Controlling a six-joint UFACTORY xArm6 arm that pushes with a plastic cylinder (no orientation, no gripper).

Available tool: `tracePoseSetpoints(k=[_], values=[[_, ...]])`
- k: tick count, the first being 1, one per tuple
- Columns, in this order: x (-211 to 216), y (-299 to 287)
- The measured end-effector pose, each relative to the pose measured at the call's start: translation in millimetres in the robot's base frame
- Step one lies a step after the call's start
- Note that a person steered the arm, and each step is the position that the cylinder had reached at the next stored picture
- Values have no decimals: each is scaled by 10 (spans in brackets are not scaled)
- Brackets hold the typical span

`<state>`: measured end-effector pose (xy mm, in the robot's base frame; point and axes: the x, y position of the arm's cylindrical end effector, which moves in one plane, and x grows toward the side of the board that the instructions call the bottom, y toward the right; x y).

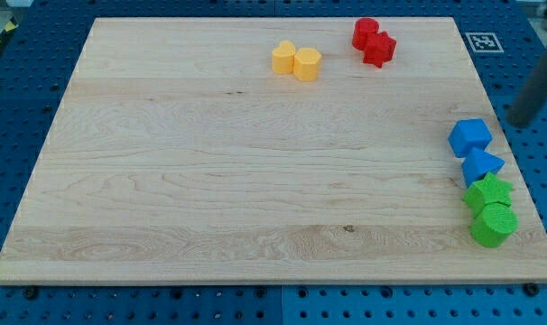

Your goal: Separate the blue and green blocks

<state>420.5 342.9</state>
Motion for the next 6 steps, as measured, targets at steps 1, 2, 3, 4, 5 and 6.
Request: tracePoseSetpoints(k=[1, 2, 3, 4, 5, 6], values=[[160, 14], [592, -115], [889, -267], [924, -333], [924, -416], [925, -780]])
